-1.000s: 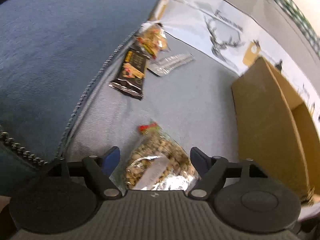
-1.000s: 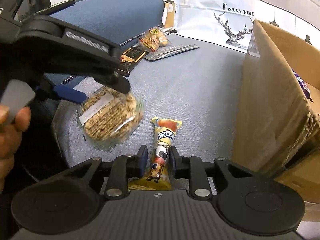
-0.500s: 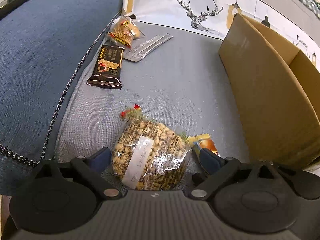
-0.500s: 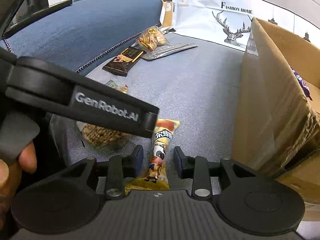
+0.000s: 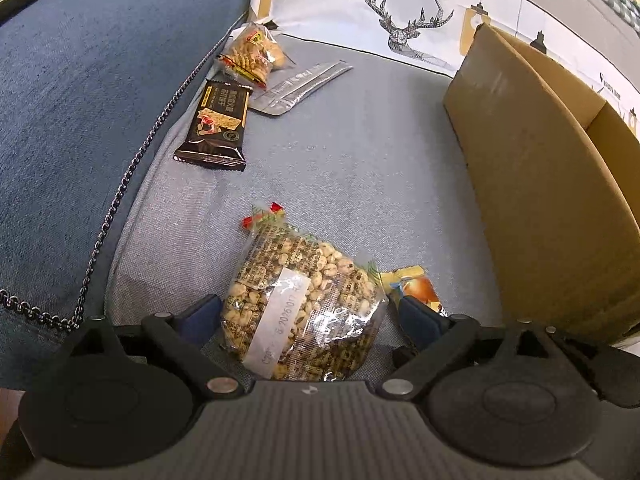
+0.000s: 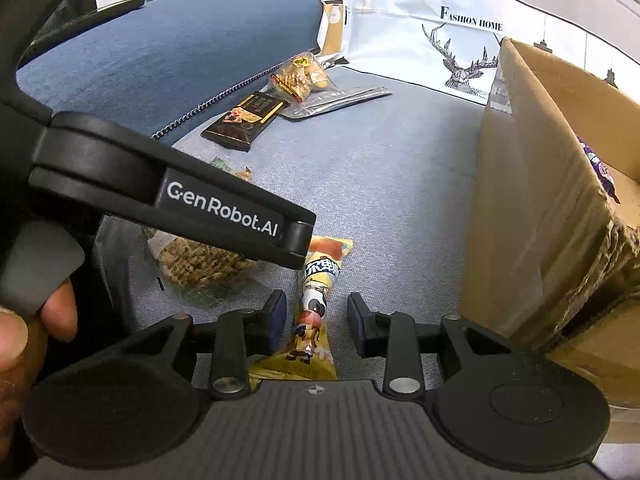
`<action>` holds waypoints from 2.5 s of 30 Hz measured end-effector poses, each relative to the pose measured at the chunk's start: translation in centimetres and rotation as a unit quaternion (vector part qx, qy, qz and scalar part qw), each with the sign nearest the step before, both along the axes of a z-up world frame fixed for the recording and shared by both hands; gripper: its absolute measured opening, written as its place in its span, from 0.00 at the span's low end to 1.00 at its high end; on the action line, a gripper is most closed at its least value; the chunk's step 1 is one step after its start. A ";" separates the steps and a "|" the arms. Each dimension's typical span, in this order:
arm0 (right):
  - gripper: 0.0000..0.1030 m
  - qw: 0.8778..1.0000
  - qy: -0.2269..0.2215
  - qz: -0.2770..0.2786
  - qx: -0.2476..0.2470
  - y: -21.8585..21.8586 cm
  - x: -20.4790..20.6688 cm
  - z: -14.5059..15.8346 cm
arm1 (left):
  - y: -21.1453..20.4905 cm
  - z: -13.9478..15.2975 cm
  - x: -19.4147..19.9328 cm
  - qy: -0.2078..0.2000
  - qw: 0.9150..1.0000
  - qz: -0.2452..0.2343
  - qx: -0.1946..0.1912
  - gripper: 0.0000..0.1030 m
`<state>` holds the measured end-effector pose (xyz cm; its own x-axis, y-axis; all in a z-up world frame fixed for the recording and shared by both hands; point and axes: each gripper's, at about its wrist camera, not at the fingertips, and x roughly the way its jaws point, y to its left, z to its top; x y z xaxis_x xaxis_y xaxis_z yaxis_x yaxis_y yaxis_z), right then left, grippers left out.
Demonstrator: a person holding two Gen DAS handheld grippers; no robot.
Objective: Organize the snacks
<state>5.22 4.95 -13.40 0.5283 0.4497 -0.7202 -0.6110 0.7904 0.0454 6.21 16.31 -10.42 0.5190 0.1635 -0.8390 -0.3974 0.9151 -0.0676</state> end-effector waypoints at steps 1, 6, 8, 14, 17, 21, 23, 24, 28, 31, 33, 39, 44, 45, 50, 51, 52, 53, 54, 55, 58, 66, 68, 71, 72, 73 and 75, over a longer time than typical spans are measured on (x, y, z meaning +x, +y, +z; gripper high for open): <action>0.34 1.000 -0.001 0.000 0.000 0.0 0.0 0.0 | 0.0 0.0 0.0 0.000 1.000 0.000 0.001 0.93; 0.34 1.000 -0.006 0.002 -0.005 0.1 -0.2 0.0 | 0.0 -0.1 0.0 -0.002 1.000 -0.002 0.002 0.91; 0.34 1.000 -0.009 0.003 -0.007 0.1 -0.2 0.0 | 0.0 -0.1 0.0 -0.002 1.000 -0.003 0.003 0.91; 0.24 1.000 -0.014 0.005 -0.010 0.3 -0.3 -0.1 | 0.0 -0.2 0.0 -0.001 1.000 -0.004 0.005 0.88; 0.18 1.000 -0.016 0.008 -0.010 0.3 -0.3 0.0 | 0.0 -0.2 0.0 -0.001 1.000 -0.004 0.006 0.88; 0.16 1.000 -0.018 0.011 -0.011 0.2 -0.3 0.0 | 0.0 -0.2 0.0 -0.001 1.000 -0.005 0.006 0.87; 0.16 1.000 -0.018 0.011 -0.010 0.2 -0.3 0.0 | -0.1 -0.3 0.0 -0.001 1.000 -0.004 0.006 0.87; 0.15 1.000 -0.018 0.010 -0.009 0.2 -0.3 0.0 | 0.0 -0.3 0.0 -0.001 1.000 -0.005 0.006 0.87; 0.15 1.000 -0.021 0.009 -0.008 0.1 -0.3 0.1 | -0.1 -0.2 0.0 -0.001 1.000 -0.005 0.005 0.86; 0.15 1.000 -0.025 0.009 -0.007 0.0 -0.5 0.2 | -0.1 -0.2 0.0 -0.002 1.000 -0.008 0.004 0.86; 0.15 1.000 -0.028 0.009 -0.005 -0.1 -0.6 0.4 | -0.1 -0.2 -0.1 -0.003 1.000 -0.008 0.004 0.85; 0.14 0.999 -0.036 0.009 0.000 -0.5 -1.0 0.9 | 0.0 -0.2 -0.2 -0.007 1.000 -0.009 0.001 0.85; 0.14 0.999 -0.045 0.007 0.009 -0.9 -1.1 1.5 | 0.1 0.4 -0.6 -0.029 1.000 -0.005 -0.007 0.85; 0.14 0.999 -0.047 0.007 0.011 -0.9 -1.2 1.6 | 0.1 0.5 -0.7 -0.036 0.999 -0.004 -0.010 0.85; 0.14 0.997 -0.066 0.007 0.029 -1.4 -1.6 2.7 | 0.5 2.0 -1.8 -0.090 0.996 0.007 -0.017 0.85; 0.14 0.997 -0.070 0.008 0.032 -1.4 -1.6 3.0 | 0.6 2.5 -2.1 -0.106 0.994 0.009 -0.017 0.85; 0.14 0.996 -0.076 0.009 0.037 -1.5 -1.8 3.4 | 0.6 2.9 -2.4 -0.122 0.992 0.007 -0.013 0.85; 0.14 0.996 -0.080 0.010 0.042 -1.6 -1.8 3.7 | 0.6 3.3 -2.8 -0.136 0.991 0.009 -0.011 0.85; 0.14 0.995 -0.085 0.011 0.048 -1.7 -2.0 4.1 | 0.6 3.7 -3.1 -0.149 0.989 0.012 -0.009 0.85; 0.14 0.995 -0.089 0.012 0.053 -1.7 -2.1 4.4 | 0.6 4.1 -3.5 -0.164 0.986 0.015 -0.007 0.85; 0.14 0.992 -0.104 0.016 0.071 -1.8 -2.4 5.5 | 0.6 5.2 -4.4 -0.200 0.979 0.023 -0.001 0.85; 0.14 0.986 -0.124 0.030 0.106 -1.9 -2.4 7.3 | 1.0 6.4 -5.3 -0.217 0.974 0.056 -0.014 0.85; 0.14 0.985 -0.127 0.029 0.116 -2.1 -2.3 7.8 | 1.4 6.7 -5.2 -0.215 0.974 0.066 -0.014 0.85; 0.14 0.982 -0.136 0.025 0.132 -2.2 -1.7 8.5 | 1.8 7.5 -5.1 -0.212 0.974 0.080 -0.013 0.85; 0.14 0.980 -0.140 0.023 0.139 -2.4 -1.6 8.9 | 1.8 7.7 -5.1 -0.210 0.974 0.084 -0.013 0.85; 0.14 0.979 -0.143 0.022 0.144 -2.6 -1.5 9.2 | 1.7 8.1 -5.1 -0.209 0.974 0.088 -0.013 0.85; 0.14 0.976 -0.151 0.015 0.157 -3.1 -1.1 9.9 | 1.3 8.8 -4.5 -0.209 0.974 0.088 -0.010 0.85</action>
<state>4.15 1.83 -3.46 0.6782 0.6416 -0.3583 -0.6565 0.7481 0.0971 1.68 17.63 -1.59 0.7808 0.2671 -0.5648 -0.4823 0.8323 -0.2731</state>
